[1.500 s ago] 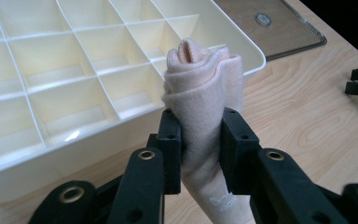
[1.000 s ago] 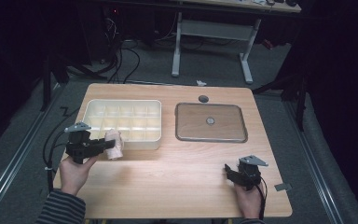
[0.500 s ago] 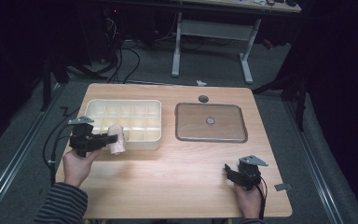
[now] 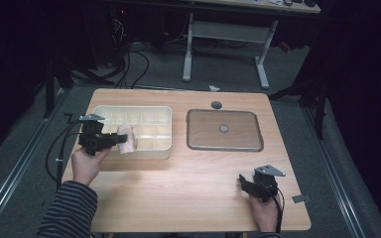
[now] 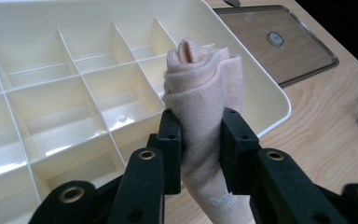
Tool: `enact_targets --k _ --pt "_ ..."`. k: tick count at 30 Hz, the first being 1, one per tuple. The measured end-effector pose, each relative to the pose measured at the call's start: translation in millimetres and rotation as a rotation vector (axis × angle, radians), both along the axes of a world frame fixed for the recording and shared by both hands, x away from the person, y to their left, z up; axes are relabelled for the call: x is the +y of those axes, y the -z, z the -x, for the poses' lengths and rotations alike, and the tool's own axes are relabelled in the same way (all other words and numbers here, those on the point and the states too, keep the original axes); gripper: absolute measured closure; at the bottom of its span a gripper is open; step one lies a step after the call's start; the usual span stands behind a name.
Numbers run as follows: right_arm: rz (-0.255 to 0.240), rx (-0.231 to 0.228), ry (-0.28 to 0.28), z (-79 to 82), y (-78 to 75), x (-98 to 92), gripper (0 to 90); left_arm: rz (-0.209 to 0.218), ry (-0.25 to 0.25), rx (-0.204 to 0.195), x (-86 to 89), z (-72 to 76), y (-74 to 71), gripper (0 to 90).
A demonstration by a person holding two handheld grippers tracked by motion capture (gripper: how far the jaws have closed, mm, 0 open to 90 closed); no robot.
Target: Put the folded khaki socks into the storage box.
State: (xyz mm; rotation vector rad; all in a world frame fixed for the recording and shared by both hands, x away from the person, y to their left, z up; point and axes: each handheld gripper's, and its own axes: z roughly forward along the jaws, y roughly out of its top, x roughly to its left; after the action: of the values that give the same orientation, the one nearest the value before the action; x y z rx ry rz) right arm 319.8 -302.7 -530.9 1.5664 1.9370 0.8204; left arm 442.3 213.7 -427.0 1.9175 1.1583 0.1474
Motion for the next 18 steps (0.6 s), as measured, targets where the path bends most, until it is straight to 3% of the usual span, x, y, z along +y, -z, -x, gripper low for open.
enact_targets --k 5,6,18 --pt "0.0 -0.001 -0.001 -0.3 0.0 -0.1 35.0 -0.018 0.003 -0.005 -2.4 -8.4 -1.7 72.3" --pt "0.0 0.0 -0.001 -0.3 -0.1 -0.1 35.0 -0.003 0.003 0.001 -1.7 -11.3 -1.2 72.4" --pt "0.0 -0.001 -0.001 -0.3 0.0 -0.1 35.0 -0.026 -0.018 0.042 -5.6 -31.5 8.3 72.1"
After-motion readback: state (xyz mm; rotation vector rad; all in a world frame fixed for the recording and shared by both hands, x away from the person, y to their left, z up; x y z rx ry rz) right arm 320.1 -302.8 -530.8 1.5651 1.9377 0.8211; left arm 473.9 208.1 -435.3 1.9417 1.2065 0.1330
